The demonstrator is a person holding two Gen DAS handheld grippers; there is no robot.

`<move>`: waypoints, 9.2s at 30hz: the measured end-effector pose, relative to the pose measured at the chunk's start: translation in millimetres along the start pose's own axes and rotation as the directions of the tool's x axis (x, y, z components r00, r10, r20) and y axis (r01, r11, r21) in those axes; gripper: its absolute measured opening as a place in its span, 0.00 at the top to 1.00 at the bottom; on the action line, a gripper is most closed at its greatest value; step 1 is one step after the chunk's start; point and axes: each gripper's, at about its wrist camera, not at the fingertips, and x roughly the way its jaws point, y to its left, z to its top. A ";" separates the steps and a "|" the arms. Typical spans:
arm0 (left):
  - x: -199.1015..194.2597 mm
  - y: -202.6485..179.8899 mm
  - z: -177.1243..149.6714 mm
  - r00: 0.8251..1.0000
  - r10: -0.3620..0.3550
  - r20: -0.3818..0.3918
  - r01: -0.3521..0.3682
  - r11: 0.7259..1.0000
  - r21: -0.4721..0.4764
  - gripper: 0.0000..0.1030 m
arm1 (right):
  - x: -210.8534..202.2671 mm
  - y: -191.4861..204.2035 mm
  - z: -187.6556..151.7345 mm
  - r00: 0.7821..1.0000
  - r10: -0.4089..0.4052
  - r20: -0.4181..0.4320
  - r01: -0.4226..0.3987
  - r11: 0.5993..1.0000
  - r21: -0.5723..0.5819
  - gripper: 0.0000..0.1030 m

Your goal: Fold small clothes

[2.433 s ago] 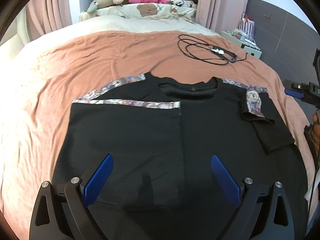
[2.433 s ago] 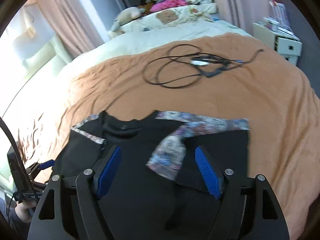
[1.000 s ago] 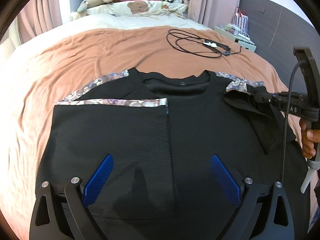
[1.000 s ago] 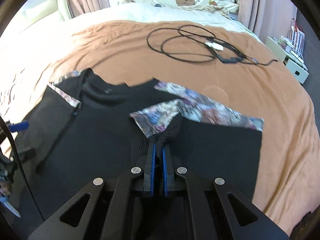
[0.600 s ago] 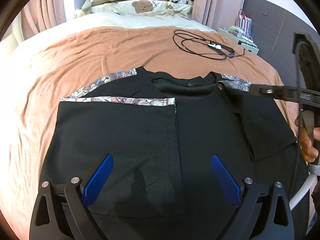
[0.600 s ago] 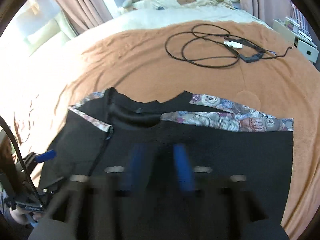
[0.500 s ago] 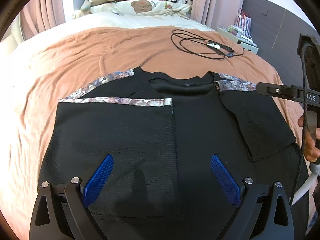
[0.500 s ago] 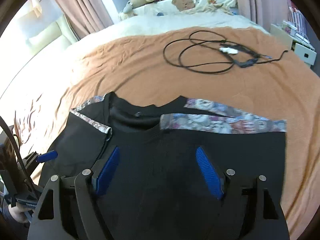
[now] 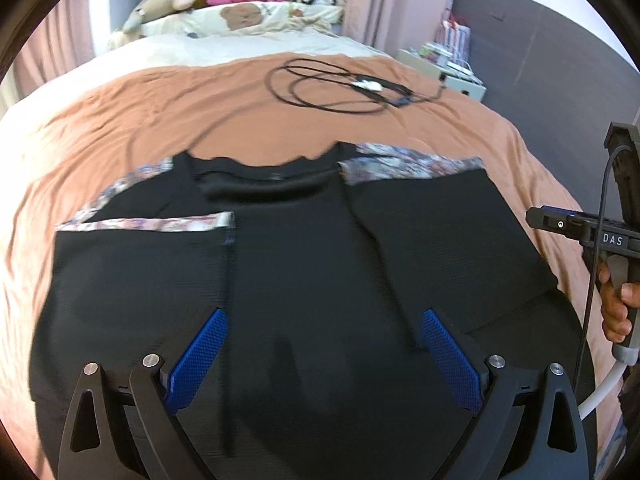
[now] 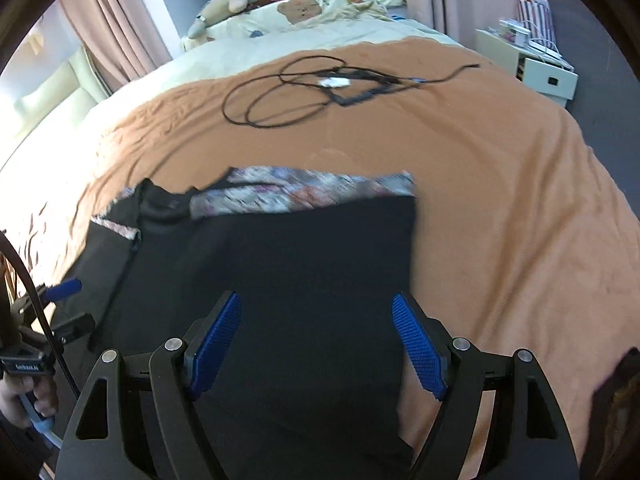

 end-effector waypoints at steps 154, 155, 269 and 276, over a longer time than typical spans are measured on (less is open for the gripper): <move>-297.0 175.2 -415.1 1.000 0.004 -0.013 -0.011 0.831 -0.557 0.45 | -295.0 8.7 -357.1 0.993 0.115 0.016 -0.116 0.992 0.055 0.25; -293.4 176.5 -414.4 1.000 -0.009 -0.015 -0.001 0.826 -0.563 0.49 | -291.5 3.2 -358.3 0.993 0.118 0.016 -0.119 0.990 0.074 0.26; -573.1 129.7 -496.5 0.662 -0.093 0.744 0.607 0.648 -0.460 0.96 | -386.1 -47.6 -480.6 0.701 0.454 0.550 -0.629 0.757 0.177 0.98; -564.6 128.7 -496.4 0.698 -0.079 0.712 0.571 0.661 -0.487 0.96 | -353.0 -62.9 -479.6 0.725 0.440 0.530 -0.607 0.771 0.190 0.98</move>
